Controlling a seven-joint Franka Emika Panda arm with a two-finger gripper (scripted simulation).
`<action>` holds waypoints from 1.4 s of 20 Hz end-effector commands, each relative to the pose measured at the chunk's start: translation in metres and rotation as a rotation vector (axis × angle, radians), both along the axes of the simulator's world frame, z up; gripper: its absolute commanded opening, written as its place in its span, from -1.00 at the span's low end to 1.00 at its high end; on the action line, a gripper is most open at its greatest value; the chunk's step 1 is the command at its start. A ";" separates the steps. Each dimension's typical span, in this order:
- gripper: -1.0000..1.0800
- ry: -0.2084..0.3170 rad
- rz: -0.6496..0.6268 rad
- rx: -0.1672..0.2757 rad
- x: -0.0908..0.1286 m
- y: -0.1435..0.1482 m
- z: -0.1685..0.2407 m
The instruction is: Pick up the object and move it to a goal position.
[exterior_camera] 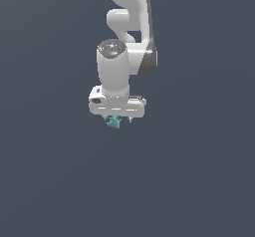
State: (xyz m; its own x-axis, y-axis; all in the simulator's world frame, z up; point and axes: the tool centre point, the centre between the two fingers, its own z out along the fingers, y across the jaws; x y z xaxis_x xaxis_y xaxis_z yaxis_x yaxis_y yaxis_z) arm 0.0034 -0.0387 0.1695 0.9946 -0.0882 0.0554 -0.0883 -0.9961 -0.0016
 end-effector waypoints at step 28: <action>0.92 0.055 -0.093 0.006 -0.080 -0.034 -0.103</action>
State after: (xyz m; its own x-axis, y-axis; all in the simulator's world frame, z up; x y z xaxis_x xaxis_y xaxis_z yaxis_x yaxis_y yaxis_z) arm -0.0754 -0.0727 0.0737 0.9836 -0.1803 0.0010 -0.1803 -0.9836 -0.0001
